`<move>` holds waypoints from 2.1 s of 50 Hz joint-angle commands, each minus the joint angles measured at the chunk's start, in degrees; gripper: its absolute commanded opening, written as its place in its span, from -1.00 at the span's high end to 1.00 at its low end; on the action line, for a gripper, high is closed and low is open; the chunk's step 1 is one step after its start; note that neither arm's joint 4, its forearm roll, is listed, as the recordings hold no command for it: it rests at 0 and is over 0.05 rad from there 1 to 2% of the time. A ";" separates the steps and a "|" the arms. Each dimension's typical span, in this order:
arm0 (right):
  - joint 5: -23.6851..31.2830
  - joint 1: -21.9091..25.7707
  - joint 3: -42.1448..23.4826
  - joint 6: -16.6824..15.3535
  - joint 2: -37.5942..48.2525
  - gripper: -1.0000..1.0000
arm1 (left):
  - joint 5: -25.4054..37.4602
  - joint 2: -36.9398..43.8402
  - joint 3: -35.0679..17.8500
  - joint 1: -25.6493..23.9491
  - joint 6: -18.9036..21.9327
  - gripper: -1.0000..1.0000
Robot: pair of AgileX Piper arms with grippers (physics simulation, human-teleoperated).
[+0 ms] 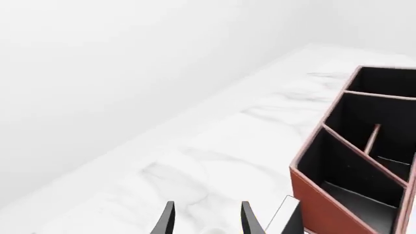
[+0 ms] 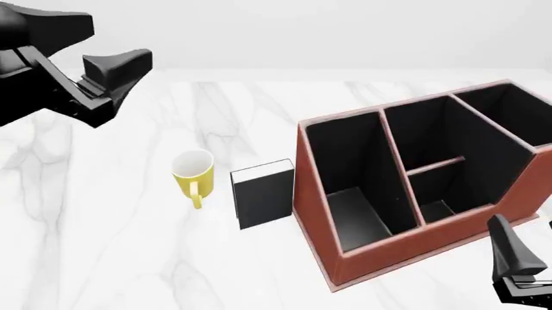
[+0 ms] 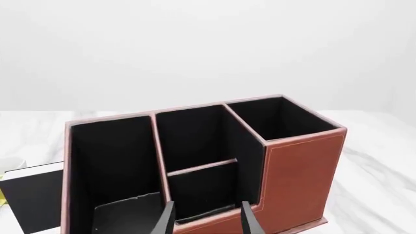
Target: Pick up the book and place it in the back compartment of the caddy.
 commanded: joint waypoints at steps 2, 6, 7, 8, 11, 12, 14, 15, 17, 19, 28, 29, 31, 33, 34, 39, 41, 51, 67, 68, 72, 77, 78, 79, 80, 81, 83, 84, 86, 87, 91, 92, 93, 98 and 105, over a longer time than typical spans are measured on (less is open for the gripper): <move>-0.25 -0.11 0.01 0.19 0.40 -1.00 | 8.41 13.59 -16.69 -3.27 4.83 -1.00; -0.42 -0.21 0.00 0.36 0.68 -1.00 | 12.81 17.10 -20.06 -5.45 6.34 -1.00; -0.72 -0.26 0.05 0.39 0.99 -1.00 | 14.06 18.45 -21.97 -5.66 5.10 -1.00; -0.96 -0.28 0.08 0.41 1.24 -1.00 | 14.76 19.77 -22.90 -5.24 5.31 -1.00; -1.26 -0.26 0.10 0.34 1.58 -1.00 | 16.78 22.15 -24.04 -6.01 5.70 -1.00; -1.31 -0.27 0.10 0.35 1.65 -1.00 | 17.05 22.86 -24.15 -5.92 6.38 -1.00; -1.38 -0.29 0.10 0.48 1.74 -1.00 | 17.18 25.00 -25.76 -4.92 6.23 -1.00; -1.37 -0.28 0.11 0.51 1.73 -1.00 | 17.51 26.57 -26.29 -4.57 6.49 -1.00; -1.21 -0.29 0.11 0.50 1.56 -1.00 | 18.22 28.00 -25.80 -5.65 6.66 -1.00; -0.97 -0.25 0.10 0.47 1.28 -1.00 | 16.78 29.23 -25.63 -5.13 7.13 -1.00; -1.03 -0.30 0.12 0.44 1.28 -1.00 | 14.39 34.95 -26.36 -5.98 9.47 -1.00; -1.17 -0.32 0.12 0.47 1.45 -1.00 | 15.17 35.69 -26.68 -6.21 9.71 -1.00; -0.96 -0.26 0.12 0.43 1.21 -1.00 | 15.97 37.04 -27.51 -5.81 11.02 -1.00; -1.09 -0.27 0.14 0.44 1.37 -1.00 | 16.65 37.59 -28.31 -6.14 10.85 -1.00; -1.27 -0.33 0.14 0.47 1.59 -1.00 | 16.43 38.02 -28.82 -5.78 10.85 -1.00; -1.03 -0.40 0.13 0.38 1.34 -1.00 | 15.97 40.60 -29.17 -4.06 12.42 -1.00; -1.03 -0.40 0.12 0.50 1.41 -1.00 | 15.48 40.64 -28.70 -4.65 12.07 -1.00; -1.86 -0.42 0.16 0.77 2.43 -1.00 | 16.34 39.43 -25.00 -8.98 8.81 -1.00; -1.11 -0.24 0.10 0.66 1.49 -1.00 | 20.54 36.88 -21.00 -12.28 5.88 -1.00; -1.11 -0.24 0.10 0.66 1.49 -1.00 | 20.53 36.88 -20.99 -12.28 5.88 -1.00; -0.65 -0.24 0.07 0.70 1.00 -1.00 | 19.14 37.46 -20.03 -12.50 5.78 -1.00; -0.72 -0.26 0.09 0.75 1.07 -1.00 | 16.71 39.06 -19.03 -12.48 5.87 -1.00; -0.61 -0.24 0.08 0.75 0.95 -1.00 | 15.70 38.63 -18.81 -12.89 5.14 -1.00; -0.67 -0.24 0.07 0.81 1.02 -1.00 | 14.54 38.58 -18.86 -12.19 5.75 -1.00; -0.80 -0.26 0.07 0.95 1.19 -1.00 | 14.28 39.37 -19.45 -11.28 5.82 -1.00; -0.95 -0.27 0.07 0.98 1.36 -1.00 | 13.79 39.47 -18.90 -11.70 6.02 -1.00; -0.92 -0.22 0.09 0.89 1.30 -1.00 | 12.90 39.37 -18.27 -12.21 5.71 -1.00; -0.79 -0.16 0.08 0.83 1.14 -1.00 | 12.17 39.80 -17.78 -12.25 6.19 -1.00; -1.18 -0.20 0.07 1.16 1.69 -1.00 | 11.75 39.98 -17.40 -13.32 5.53 -1.00; -1.42 -0.27 0.09 1.28 1.98 -1.00 | 11.62 40.15 -17.26 -13.62 5.46 -1.00; -1.55 -0.25 0.09 1.27 2.08 -1.00 | 10.70 41.37 -17.11 -14.00 5.21 -1.00; -1.64 -0.24 0.09 1.27 2.18 -1.00 | 10.49 41.71 -16.84 -14.27 4.97 -1.00; -1.62 -0.24 0.10 1.28 2.15 -1.00 | 10.24 41.90 -16.51 -14.40 5.10 -1.00; -1.60 -0.18 0.07 1.42 2.15 -1.00 | 9.19 42.95 -15.75 -14.30 5.27 -1.00; -2.08 -0.20 0.10 1.38 2.67 -1.00 | 7.39 44.83 -13.94 -13.27 7.93 -1.00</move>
